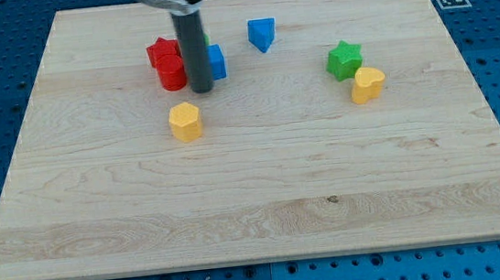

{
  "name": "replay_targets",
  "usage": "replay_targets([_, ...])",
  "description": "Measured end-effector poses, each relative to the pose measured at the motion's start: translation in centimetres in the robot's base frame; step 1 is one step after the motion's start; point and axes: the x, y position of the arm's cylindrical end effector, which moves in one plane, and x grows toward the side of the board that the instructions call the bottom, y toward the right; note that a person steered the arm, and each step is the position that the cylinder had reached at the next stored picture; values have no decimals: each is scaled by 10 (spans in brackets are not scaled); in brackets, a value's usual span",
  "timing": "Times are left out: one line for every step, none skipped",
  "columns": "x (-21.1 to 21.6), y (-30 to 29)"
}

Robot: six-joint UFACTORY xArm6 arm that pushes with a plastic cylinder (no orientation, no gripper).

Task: Push the blue triangle towards the green circle

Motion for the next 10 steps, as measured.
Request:
replay_targets([0, 60])
replay_targets([-29, 70])
replay_targets([-48, 77])
replay_targets([-48, 105])
replay_targets([-49, 141])
replay_targets([-63, 133])
replay_targets([-88, 95])
replay_targets([-105, 62])
replay_targets([-106, 49])
replay_targets([-106, 37])
